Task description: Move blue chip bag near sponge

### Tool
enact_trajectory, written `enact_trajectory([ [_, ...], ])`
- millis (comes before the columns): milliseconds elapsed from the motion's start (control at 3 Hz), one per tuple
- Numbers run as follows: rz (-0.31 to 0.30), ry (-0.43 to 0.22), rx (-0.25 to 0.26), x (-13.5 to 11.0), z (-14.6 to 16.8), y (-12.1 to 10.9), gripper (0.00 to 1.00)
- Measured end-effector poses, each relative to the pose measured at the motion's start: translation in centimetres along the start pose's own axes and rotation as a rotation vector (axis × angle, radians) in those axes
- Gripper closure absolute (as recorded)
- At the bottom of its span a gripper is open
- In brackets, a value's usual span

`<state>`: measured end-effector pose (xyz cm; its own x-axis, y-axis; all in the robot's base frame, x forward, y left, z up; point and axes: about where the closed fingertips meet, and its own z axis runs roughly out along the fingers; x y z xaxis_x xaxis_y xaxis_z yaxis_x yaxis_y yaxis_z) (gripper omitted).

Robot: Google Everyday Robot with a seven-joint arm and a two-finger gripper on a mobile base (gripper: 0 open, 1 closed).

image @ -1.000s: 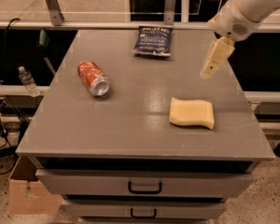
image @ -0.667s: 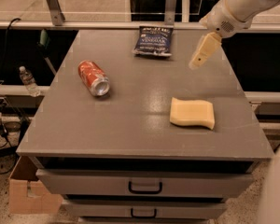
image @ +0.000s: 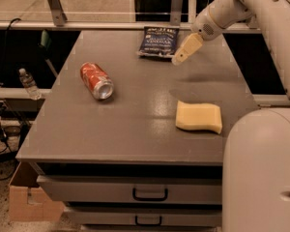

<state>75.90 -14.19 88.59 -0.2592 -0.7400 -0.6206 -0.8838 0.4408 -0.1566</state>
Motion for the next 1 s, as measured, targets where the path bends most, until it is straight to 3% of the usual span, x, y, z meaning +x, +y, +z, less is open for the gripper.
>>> enact_trajectory([
  [333, 0.001, 0.0, 0.0, 0.0, 0.0, 0.0, 0.0],
  [667, 0.03, -0.043, -0.006, 0.1, 0.3, 0.7, 0.0],
  [1000, 0.088, -0.141, -0.006, -0.8, 1.5, 1.6, 0.0],
])
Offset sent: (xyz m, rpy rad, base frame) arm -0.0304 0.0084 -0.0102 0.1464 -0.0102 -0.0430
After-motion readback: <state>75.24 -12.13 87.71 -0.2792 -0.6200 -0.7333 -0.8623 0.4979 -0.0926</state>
